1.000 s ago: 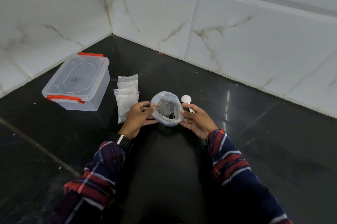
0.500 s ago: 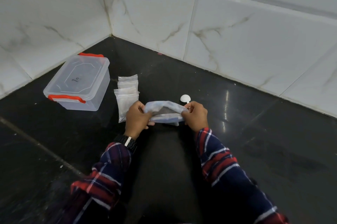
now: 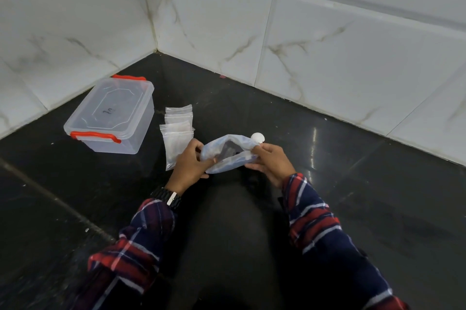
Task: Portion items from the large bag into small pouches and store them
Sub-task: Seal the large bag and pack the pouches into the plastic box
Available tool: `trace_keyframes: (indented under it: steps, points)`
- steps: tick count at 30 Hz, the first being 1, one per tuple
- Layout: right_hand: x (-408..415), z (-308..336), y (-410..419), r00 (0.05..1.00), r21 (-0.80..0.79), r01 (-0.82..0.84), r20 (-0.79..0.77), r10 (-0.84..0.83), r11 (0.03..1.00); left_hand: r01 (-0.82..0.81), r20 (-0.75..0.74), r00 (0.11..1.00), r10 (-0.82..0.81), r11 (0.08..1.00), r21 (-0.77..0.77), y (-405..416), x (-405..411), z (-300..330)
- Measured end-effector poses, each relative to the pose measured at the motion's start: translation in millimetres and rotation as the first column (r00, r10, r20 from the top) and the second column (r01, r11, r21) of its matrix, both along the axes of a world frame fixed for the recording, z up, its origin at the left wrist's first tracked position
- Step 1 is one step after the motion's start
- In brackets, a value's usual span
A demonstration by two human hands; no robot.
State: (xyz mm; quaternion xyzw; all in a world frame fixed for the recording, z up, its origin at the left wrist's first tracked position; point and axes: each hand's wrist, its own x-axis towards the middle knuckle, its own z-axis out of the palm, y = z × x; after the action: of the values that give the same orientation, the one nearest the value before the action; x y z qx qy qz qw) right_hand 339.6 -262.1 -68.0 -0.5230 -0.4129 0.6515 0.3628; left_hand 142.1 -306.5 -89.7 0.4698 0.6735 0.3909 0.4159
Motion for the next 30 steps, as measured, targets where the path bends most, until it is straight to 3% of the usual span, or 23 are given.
trace_keyframes:
  steps: [4,9,11,15,18,20,23,27,30]
  points:
    - [15,5,1,0.965,-0.064,-0.073,-0.257,0.054,0.995,0.087,0.012,0.996,-0.087,0.992,-0.095,3,-4,9]
    - [18,1,1,0.964,-0.062,-0.085,-0.257,0.067,0.994,0.138,0.233,0.968,-0.089,0.97,-0.201,6,-7,18]
    - [18,2,1,0.97,-0.059,-0.08,-0.233,0.064,0.995,0.154,0.247,0.964,-0.099,0.964,-0.215,6,-8,18]
    - [13,3,1,0.997,-0.027,-0.043,-0.072,0.041,0.999,0.125,0.174,0.98,-0.097,0.979,-0.162,3,-6,20]
    - [8,0,2,0.978,0.071,0.022,0.205,-0.036,0.997,0.046,0.005,0.999,-0.046,0.994,-0.099,3,-4,19]
    - [3,-5,1,0.902,0.18,0.053,0.414,-0.124,0.982,-0.021,-0.059,0.998,0.018,0.998,-0.058,3,-2,18]
    - [-4,-5,-1,0.755,0.328,0.04,0.609,-0.244,0.944,-0.104,-0.114,0.988,0.104,0.995,0.003,3,3,17]
    - [-9,-8,-3,0.655,0.424,-0.069,0.702,-0.28,0.903,-0.157,-0.379,0.904,0.2,0.977,0.143,4,3,12]
    - [-8,-10,-5,0.794,0.383,-0.011,0.564,-0.224,0.924,-0.136,-0.35,0.917,0.19,0.975,0.173,3,0,9]
